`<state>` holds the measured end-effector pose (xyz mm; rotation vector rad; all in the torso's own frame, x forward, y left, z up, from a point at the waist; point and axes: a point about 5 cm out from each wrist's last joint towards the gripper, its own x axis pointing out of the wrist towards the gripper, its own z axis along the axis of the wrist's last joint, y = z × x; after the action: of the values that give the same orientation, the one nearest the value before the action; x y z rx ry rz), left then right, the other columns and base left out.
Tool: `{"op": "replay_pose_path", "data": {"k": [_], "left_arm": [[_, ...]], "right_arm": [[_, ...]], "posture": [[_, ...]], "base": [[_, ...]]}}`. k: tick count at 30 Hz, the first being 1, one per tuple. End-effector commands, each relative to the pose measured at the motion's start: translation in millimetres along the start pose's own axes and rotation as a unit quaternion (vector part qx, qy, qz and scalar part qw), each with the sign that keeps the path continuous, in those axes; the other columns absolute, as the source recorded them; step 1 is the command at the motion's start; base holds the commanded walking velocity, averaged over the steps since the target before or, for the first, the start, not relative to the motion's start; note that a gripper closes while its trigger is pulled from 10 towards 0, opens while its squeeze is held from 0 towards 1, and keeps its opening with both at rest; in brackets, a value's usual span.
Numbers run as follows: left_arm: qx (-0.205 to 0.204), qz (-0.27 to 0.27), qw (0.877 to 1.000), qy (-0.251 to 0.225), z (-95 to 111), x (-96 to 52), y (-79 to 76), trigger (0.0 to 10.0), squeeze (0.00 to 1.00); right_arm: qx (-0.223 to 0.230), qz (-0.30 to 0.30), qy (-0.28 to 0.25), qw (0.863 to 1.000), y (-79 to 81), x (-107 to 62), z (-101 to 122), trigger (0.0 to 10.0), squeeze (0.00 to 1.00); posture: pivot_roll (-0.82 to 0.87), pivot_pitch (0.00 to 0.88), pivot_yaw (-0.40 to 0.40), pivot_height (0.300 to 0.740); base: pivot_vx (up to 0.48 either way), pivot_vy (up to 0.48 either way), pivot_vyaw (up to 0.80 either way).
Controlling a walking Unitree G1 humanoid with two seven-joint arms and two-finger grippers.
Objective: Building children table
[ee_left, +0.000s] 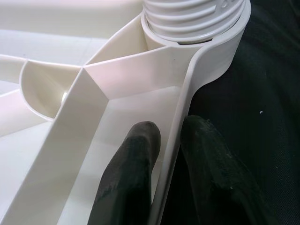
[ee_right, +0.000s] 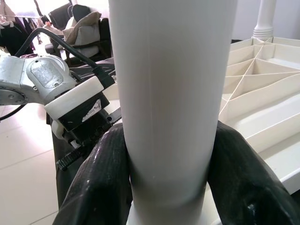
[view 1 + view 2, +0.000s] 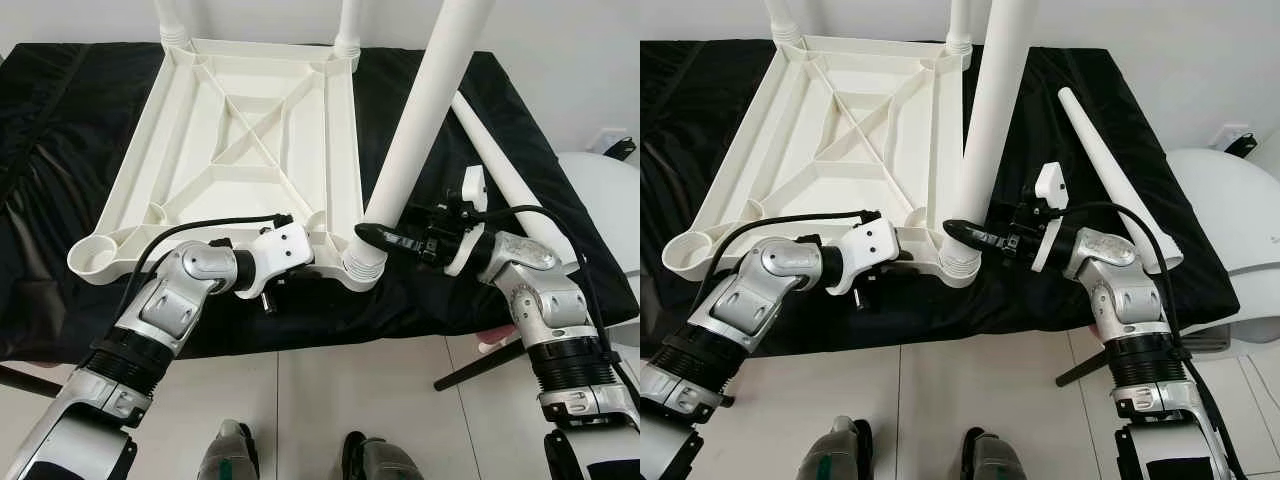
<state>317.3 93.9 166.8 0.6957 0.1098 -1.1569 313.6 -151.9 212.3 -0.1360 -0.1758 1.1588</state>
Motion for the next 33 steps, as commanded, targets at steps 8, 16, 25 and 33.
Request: {"op": "replay_pose_path", "data": {"k": [8, 16, 25, 33], "left_arm": [[0.014, -0.013, 1.0, -0.01, 7, 2.0, -5.2, 10.0, 0.0], [0.015, -0.012, 1.0, -0.011, 7, 2.2, -4.9, 10.0, 0.0], [0.016, -0.012, 1.0, -0.01, 7, 1.9, -4.6, 10.0, 0.0], [0.016, -0.012, 1.0, -0.011, 7, 1.5, -4.3, 10.0, 0.0]], "right_arm": [[0.021, 0.004, 0.035, 0.999, 9.9, 3.0, -21, 10.0, 0.0], [0.016, 0.007, 0.033, 0.999, 11.3, 3.4, -21, 10.0, 0.0], [0.009, 0.015, 0.03, 0.999, 14.8, 6.1, -20, 10.0, 0.0], [0.001, 0.027, 0.03, 0.999, 19.6, 7.9, -20, 10.0, 0.0]], "posture": [[0.09, 0.194, 0.006, 0.74], [0.09, 0.194, 0.007, 0.74], [0.09, 0.195, 0.008, 0.74], [0.09, 0.195, 0.007, 0.74]], "base": [[0.0, 0.0, 0.0], [0.0, 0.0, 0.0], [0.0, 0.0, 0.0], [0.0, 0.0, 0.0]]}}
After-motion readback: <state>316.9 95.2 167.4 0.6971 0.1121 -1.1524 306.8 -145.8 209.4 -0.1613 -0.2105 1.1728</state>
